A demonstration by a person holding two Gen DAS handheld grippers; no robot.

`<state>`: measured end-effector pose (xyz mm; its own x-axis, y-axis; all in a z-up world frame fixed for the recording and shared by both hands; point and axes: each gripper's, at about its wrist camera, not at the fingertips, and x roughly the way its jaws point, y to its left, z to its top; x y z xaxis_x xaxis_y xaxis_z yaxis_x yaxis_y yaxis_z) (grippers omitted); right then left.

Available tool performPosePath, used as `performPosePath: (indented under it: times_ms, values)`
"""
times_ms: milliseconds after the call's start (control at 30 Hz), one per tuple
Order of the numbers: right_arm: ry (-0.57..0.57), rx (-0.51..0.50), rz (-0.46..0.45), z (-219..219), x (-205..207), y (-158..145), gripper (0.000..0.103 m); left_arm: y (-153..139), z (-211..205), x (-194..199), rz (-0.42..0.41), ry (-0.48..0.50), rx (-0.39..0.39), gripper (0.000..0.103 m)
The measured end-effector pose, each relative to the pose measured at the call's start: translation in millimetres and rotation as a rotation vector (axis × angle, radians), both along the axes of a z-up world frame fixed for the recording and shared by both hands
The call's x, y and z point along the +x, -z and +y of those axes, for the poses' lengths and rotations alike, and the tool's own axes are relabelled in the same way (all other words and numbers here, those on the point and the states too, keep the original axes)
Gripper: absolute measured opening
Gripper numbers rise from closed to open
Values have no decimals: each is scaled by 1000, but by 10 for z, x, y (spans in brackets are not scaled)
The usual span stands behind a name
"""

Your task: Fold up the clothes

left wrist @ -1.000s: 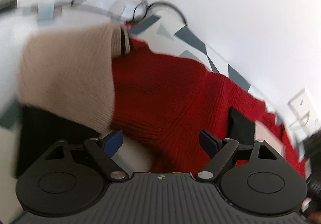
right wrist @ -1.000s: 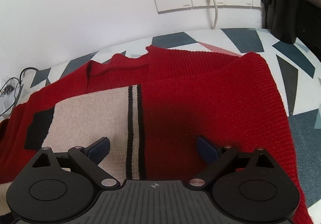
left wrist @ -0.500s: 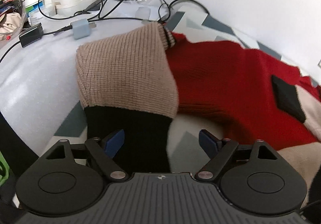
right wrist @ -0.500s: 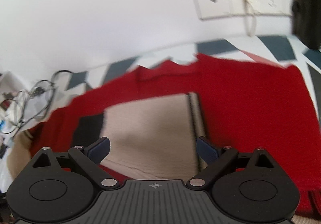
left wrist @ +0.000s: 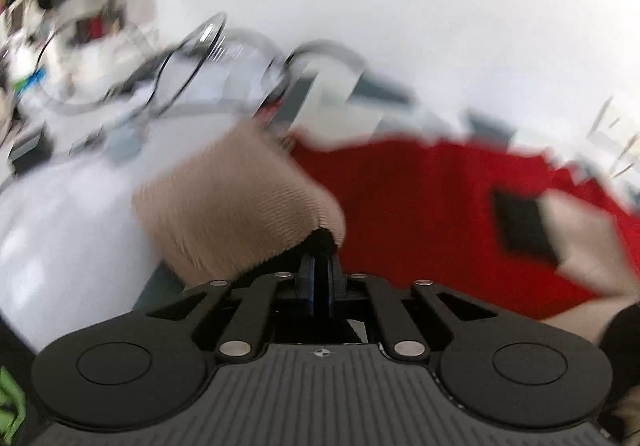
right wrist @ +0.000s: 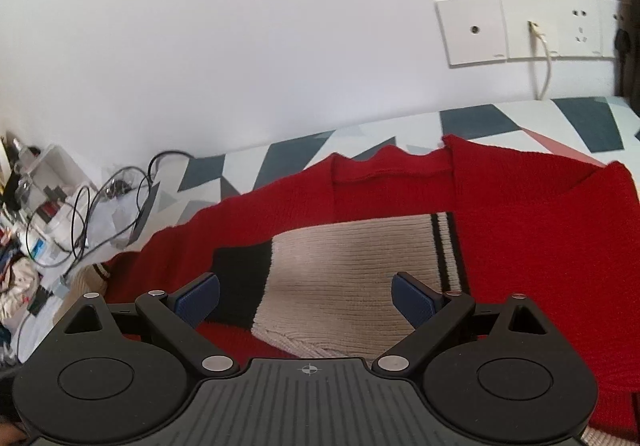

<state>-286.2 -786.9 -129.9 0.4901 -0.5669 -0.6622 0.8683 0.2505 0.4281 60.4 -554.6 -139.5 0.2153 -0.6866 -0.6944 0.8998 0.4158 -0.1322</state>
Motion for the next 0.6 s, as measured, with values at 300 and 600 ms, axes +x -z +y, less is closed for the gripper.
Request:
performPosePath:
  times_ms: [300, 600]
  values:
    - [274, -32, -53, -110, -835, -6, 92, -825, -741, -634, 134, 312, -275, 6]
    - [488, -71, -47, 218, -1678, 54, 92, -332, -1891, -1975, 230, 616, -188, 6]
